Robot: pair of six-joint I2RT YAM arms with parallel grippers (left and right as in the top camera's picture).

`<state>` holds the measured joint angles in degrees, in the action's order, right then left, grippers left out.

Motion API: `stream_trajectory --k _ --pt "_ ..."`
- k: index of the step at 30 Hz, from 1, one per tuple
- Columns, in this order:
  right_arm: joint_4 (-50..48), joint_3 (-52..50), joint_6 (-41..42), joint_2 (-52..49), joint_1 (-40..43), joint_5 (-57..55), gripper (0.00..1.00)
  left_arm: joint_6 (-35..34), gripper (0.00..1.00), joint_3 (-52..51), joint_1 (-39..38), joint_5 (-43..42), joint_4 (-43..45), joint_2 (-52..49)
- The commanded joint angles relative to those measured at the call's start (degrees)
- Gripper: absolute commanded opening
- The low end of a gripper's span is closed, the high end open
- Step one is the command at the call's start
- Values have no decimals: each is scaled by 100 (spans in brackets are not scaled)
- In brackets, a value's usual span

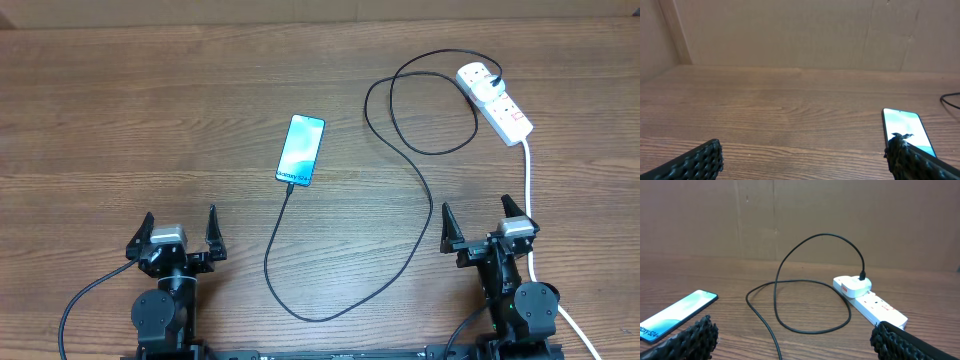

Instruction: Plug charger to phone and switch on socket

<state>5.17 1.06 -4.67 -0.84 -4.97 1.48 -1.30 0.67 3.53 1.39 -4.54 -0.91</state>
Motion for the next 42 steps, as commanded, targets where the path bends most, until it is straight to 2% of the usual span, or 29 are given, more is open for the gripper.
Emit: stream_trajectory --k 1,42 --pt "-33 -57 33 68 -11 -31 100 111 100 -39 57 68 9 74" --pt "-35 -57 35 68 52 -31 100 111 100 -39 59 -83 13 70"
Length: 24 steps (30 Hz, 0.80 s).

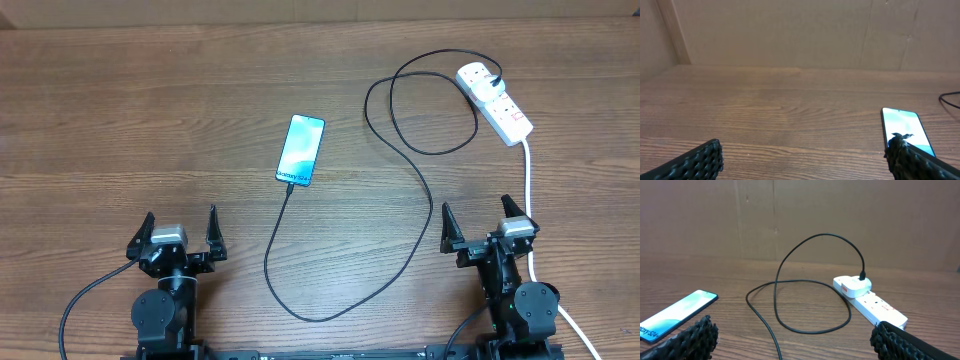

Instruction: Plug charger to phone and switch on socket

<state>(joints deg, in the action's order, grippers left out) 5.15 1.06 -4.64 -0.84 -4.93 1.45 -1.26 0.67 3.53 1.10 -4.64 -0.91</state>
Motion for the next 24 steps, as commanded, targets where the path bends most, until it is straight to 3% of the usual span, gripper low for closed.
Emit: stream_trajectory --k 1,24 --pt "-31 -57 31 68 105 -31 100 107 99 -39 59 -55 22 70" --pt "-33 -59 31 68 367 -9 100 109 99 -39 59 -55 22 70"
